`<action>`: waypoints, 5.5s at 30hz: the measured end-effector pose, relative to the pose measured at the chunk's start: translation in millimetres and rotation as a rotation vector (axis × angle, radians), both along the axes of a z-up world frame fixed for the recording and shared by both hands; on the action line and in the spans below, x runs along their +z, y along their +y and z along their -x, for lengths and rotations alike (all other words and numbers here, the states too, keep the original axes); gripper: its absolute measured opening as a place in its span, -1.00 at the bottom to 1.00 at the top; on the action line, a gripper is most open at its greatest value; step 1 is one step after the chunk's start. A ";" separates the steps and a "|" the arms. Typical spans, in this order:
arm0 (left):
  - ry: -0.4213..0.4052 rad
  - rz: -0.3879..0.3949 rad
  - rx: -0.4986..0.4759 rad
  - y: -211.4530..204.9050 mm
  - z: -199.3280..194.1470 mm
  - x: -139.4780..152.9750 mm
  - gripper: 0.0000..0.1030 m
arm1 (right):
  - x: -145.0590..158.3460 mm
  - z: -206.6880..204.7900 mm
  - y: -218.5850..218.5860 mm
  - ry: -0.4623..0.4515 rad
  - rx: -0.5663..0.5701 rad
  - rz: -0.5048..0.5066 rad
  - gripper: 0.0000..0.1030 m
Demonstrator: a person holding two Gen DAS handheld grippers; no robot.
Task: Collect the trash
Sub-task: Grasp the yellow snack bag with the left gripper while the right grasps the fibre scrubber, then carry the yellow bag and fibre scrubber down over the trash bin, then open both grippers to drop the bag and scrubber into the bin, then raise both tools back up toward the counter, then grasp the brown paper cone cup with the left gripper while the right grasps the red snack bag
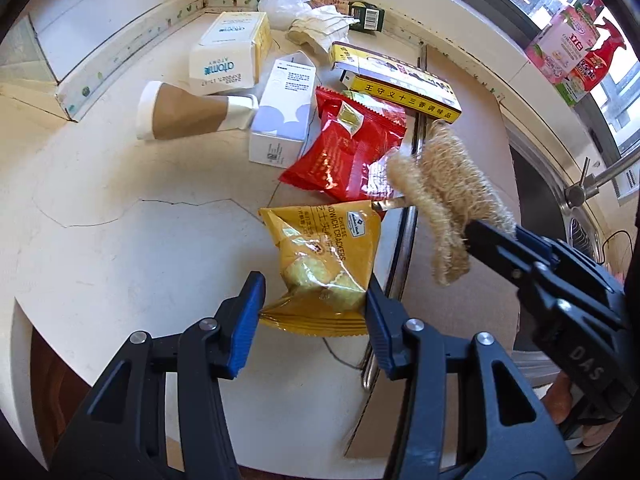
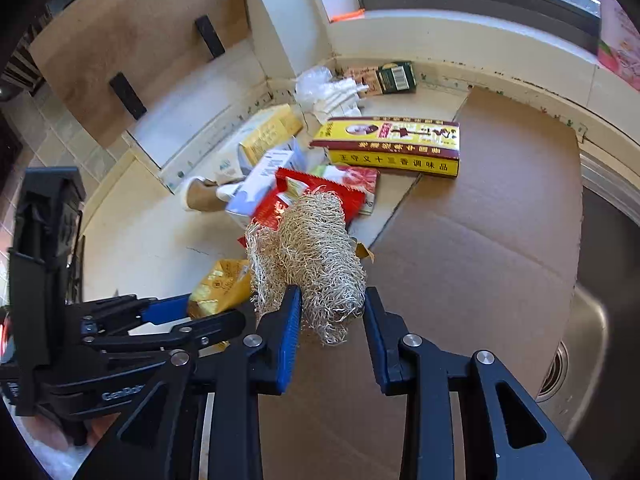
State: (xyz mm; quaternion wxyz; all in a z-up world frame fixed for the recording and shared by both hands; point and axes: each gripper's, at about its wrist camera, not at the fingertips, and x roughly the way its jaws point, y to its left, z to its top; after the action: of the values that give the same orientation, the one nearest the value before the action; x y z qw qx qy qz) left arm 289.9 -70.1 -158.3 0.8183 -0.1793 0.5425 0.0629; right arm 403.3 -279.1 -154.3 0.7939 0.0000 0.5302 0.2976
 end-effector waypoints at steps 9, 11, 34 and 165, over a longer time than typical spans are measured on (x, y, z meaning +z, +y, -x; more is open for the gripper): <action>-0.078 -0.029 -0.065 15.8 55.2 42.5 -0.13 | 65.6 62.4 -5.4 -0.085 -0.077 -0.081 -0.42; -0.099 -0.041 -0.083 21.7 72.7 54.9 -0.13 | 80.9 84.1 -3.3 -0.105 -0.099 -0.098 -0.42; -0.051 -0.101 -0.196 79.8 279.1 31.9 -0.14 | 88.5 340.8 64.4 -0.043 -0.189 -0.140 -0.42; -0.044 -0.558 -0.607 66.9 -88.9 19.8 0.58 | -54.1 -62.7 113.3 0.076 -0.214 0.211 0.36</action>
State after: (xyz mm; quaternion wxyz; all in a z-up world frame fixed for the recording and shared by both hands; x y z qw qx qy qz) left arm 378.8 -3.2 -138.5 0.8282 0.2164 0.5153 -0.0407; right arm 466.0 -165.8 -208.4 0.7962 -0.0156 0.5849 0.1538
